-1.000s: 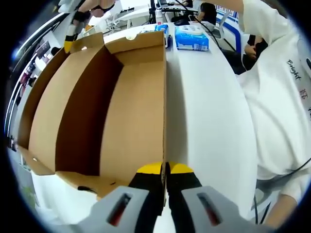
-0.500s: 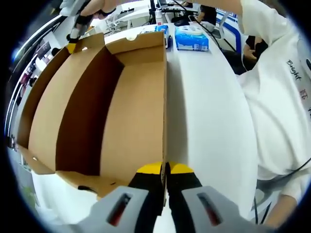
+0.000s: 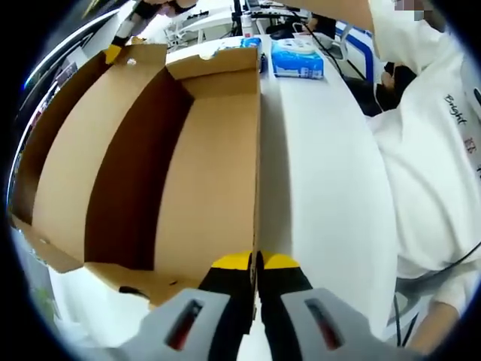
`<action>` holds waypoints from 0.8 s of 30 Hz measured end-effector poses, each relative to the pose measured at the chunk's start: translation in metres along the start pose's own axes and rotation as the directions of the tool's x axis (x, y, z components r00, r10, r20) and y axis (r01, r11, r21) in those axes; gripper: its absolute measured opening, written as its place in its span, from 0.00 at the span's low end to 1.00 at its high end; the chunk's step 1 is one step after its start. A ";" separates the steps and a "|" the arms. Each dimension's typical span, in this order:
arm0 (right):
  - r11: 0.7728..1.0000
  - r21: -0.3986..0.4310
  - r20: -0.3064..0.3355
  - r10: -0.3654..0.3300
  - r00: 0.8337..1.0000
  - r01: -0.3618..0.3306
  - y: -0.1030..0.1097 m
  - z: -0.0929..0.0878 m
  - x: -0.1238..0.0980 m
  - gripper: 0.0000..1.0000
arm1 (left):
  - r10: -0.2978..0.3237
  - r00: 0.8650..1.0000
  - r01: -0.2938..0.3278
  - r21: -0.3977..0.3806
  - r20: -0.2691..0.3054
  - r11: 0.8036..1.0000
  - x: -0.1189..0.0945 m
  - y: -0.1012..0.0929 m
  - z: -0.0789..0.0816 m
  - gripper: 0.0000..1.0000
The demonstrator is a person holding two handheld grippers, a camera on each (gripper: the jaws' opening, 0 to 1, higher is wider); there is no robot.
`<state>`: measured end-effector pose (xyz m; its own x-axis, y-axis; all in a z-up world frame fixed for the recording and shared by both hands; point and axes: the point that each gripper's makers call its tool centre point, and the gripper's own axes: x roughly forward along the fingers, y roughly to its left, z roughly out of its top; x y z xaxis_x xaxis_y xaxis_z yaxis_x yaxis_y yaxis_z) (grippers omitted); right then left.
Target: Operate the shoe box by opening the lid, removing the specified soft item, and placing it in the target area until the item is outside and the box remains undamaged.
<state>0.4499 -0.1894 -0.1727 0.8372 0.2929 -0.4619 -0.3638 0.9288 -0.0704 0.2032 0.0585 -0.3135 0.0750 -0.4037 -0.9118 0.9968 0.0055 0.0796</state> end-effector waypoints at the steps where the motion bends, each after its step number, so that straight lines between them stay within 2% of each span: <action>1: 0.999 0.025 0.033 0.021 0.999 -0.022 0.001 0.004 -0.004 0.08 | -0.001 1.000 0.001 0.001 0.000 1.000 0.000 0.000 0.000 0.02; 4: 0.998 0.052 0.056 0.044 0.998 -0.047 -0.001 0.005 -0.014 0.08 | -0.012 1.000 0.012 -0.004 0.000 1.000 -0.001 -0.001 0.000 0.01; 8: 0.998 0.042 0.089 0.046 0.995 -0.049 0.002 0.007 -0.020 0.08 | -0.011 1.000 0.011 -0.001 -0.001 1.000 -0.001 -0.005 0.000 0.01; 15: 0.992 -0.121 0.094 -0.015 0.995 0.026 0.004 0.012 -0.023 0.08 | 0.003 1.000 -0.003 -0.002 0.002 1.000 0.000 -0.014 0.001 0.02; 18: 0.988 -0.151 0.102 -0.030 0.994 0.046 0.008 0.013 -0.025 0.08 | 0.000 1.000 0.000 -0.005 0.003 1.000 0.000 -0.017 0.001 0.02; 22: 0.992 -0.113 0.142 -0.044 0.989 0.060 0.007 0.017 -0.025 0.07 | 0.003 1.000 -0.003 -0.014 0.002 1.000 -0.001 -0.009 0.001 0.02; 24: 0.999 -0.014 0.218 -0.026 0.976 0.029 0.013 0.027 -0.028 0.06 | 0.006 1.000 -0.006 -0.021 0.000 1.000 -0.001 -0.008 0.001 0.01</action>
<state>0.4326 -0.1794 -0.1371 0.9150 0.3113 -0.2566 -0.3448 0.9337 -0.0966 0.1955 0.0576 -0.3132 0.0812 -0.4036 -0.9113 0.9967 0.0273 0.0766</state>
